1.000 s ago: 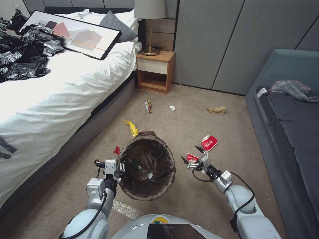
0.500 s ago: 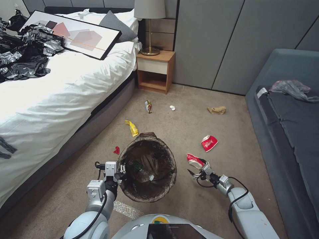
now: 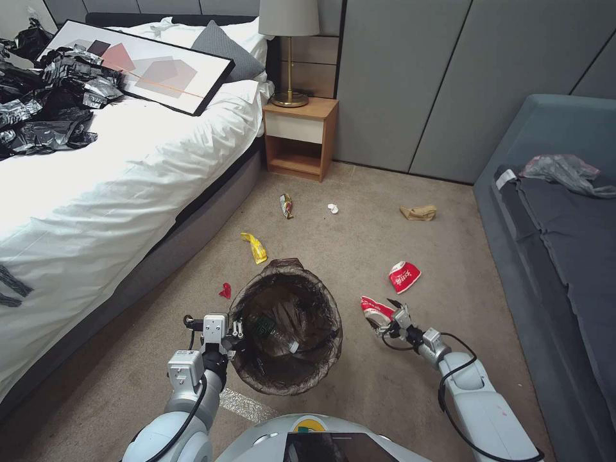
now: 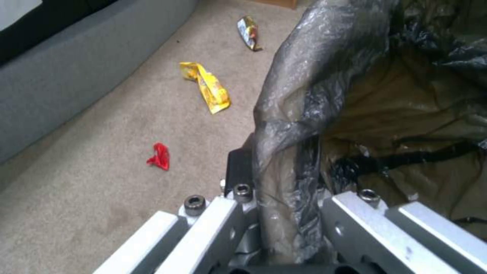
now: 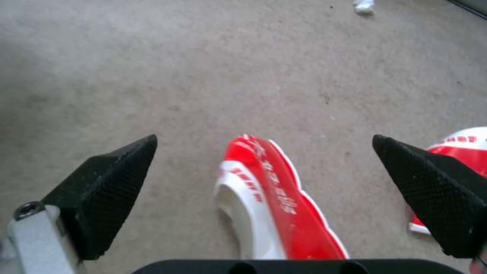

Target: Pick up the trash bin, then pick up the garbage from the floor and place it into the trash bin.

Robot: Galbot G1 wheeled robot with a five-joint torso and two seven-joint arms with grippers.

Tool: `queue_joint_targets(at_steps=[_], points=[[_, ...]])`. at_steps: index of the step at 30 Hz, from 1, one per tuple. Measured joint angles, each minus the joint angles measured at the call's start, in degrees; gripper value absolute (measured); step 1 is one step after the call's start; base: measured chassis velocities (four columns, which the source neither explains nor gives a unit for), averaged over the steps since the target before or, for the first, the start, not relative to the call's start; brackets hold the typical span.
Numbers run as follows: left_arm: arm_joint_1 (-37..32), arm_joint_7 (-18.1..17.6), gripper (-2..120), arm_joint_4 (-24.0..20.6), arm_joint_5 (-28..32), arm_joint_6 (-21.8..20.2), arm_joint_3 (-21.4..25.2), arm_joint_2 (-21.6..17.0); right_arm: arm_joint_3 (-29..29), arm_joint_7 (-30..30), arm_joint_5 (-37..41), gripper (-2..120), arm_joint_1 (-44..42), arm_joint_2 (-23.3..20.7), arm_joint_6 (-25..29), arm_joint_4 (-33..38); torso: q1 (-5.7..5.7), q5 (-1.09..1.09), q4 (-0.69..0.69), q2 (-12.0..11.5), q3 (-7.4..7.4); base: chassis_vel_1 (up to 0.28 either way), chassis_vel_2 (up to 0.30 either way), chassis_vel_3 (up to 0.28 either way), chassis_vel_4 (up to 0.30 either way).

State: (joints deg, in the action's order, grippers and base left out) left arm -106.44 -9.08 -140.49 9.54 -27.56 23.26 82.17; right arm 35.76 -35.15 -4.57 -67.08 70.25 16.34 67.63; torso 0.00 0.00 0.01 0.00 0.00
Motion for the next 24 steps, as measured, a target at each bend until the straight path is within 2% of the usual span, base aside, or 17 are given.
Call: queue_joint_targets(at_steps=[7, 16, 19, 20, 23, 24], points=[[-0.2, -0.1, 0, 0.1, -0.8, 0.3, 0.0, 0.4, -0.3, 1.5, -0.8, 100, 3.9, 0.8, 0.7, -7.6, 0.00, 0.01, -0.01, 0.0, 0.00, 0.000, 0.000, 0.000, 0.000], [-0.4, -0.1, 0, 0.2, -1.5, 0.5, -0.1, 0.7, -0.7, 3.1, -3.6, 100, 5.9, 2.5, 1.5, -12.4, 0.00, 0.01, 0.00, 0.0, 0.00, 0.000, 0.000, 0.000, 0.000], [-0.6, -0.1, 0, 0.2, -1.6, 0.6, -0.1, 0.6, -0.6, 3.7, -4.4, 86, 6.6, 2.9, 2.5, -14.4, 0.00, 0.01, -0.01, 0.0, 0.00, 0.000, 0.000, 0.000, 0.000], [-0.6, -0.1, 0, 0.2, -1.6, 0.6, -0.1, 0.6, -0.6, 3.7, -4.4, 86, 6.6, 2.9, 2.5, -14.4, 0.00, 0.01, -0.01, 0.0, 0.00, 0.000, 0.000, 0.000, 0.000], [-0.6, -0.1, 0, 0.1, -1.6, 0.7, 0.0, 0.6, -0.5, 4.4, -4.6, 70, 7.1, 3.0, 2.8, -15.6, 0.00, 0.00, -0.01, 0.0, 0.00, 0.000, 0.000, 0.000, 0.000], [-0.6, -0.1, 0, 0.1, -1.6, 0.7, 0.0, 0.6, -0.5, 4.4, -4.6, 70, 7.1, 3.0, 2.8, -15.6, 0.00, 0.00, -0.01, 0.0, 0.00, 0.000, 0.000, 0.000, 0.000]])
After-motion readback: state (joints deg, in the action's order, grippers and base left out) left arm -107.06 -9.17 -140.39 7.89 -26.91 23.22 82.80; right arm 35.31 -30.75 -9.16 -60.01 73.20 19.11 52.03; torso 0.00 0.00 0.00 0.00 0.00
